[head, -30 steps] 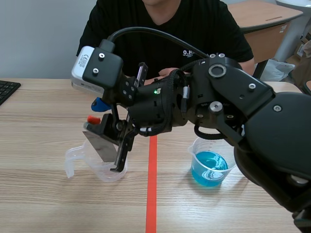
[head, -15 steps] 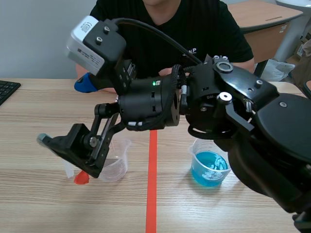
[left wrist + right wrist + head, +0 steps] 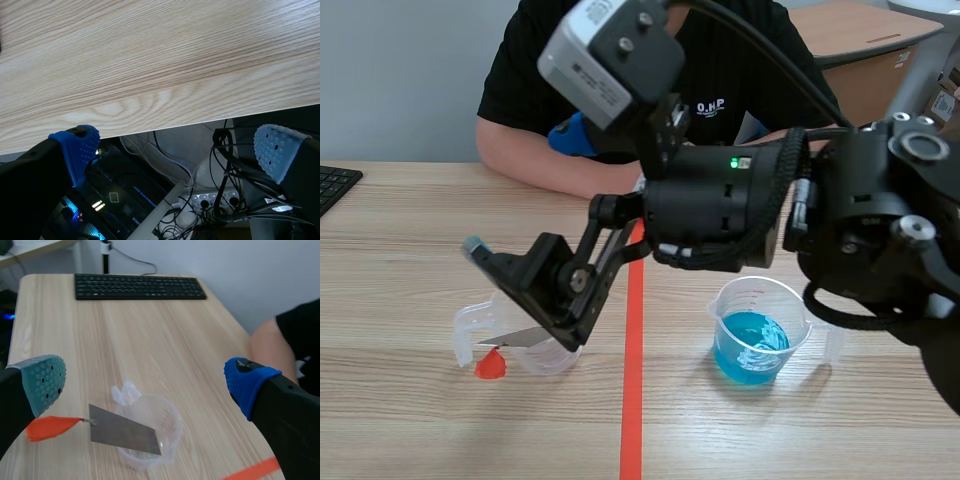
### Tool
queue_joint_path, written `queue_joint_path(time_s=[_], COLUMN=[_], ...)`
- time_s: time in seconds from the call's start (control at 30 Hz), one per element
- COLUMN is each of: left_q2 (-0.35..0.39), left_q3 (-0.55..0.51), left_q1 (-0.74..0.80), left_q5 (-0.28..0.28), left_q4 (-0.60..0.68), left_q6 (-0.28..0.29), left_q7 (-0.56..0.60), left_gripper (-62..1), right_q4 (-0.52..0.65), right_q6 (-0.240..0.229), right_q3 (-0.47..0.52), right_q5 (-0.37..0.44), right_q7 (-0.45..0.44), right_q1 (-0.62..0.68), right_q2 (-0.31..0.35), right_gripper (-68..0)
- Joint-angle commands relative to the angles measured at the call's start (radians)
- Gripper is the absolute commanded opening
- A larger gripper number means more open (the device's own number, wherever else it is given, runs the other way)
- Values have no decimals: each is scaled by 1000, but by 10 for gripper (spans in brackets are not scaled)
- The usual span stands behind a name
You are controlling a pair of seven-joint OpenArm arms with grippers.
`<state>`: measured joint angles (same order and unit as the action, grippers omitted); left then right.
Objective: Do the redox reaction experiment.
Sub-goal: 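Return to the home posture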
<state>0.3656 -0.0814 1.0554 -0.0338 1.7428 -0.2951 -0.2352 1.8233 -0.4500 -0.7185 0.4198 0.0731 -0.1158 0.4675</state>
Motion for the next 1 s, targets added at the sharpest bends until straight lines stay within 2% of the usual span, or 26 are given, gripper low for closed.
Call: queue_joint_path(time_s=[0.0, 0.23, 0.43, 0.63, 0.8, 0.9, 0.97], left_q2=[-5, -2, -2, -2, -2, 4, 4], left_q3=[-1, -11, -14, -14, -21, -47, -66], left_q1=[11, 11, 11, 11, 5, 4, -12], left_q5=[0, 5, 5, 5, 28, 28, 51], left_q4=[12, 13, 16, 16, 41, 76, 110], left_q6=[-5, -8, -7, -6, -9, -9, -9], left_q7=[6, 41, 51, 53, 57, 58, 53], left_gripper=[14, 14, 14, 14, 14, 14, 14], right_q4=[37, 154, 166, 166, 167, 168, 171], right_q6=[24, 161, 259, 298, 296, 296, 293], right_q3=[40, 196, 361, 525, 644, 678, 685], right_q5=[11, 12, 42, 93, 113, 113, 112], right_q7=[-47, -158, -242, -297, -302, -315, -324], right_q1=[17, 193, 359, 532, 639, 684, 708], right_q2=[37, 224, 361, 446, 446, 446, 446], right_gripper=[4, 4, 4, 4, 4, 4, 4])
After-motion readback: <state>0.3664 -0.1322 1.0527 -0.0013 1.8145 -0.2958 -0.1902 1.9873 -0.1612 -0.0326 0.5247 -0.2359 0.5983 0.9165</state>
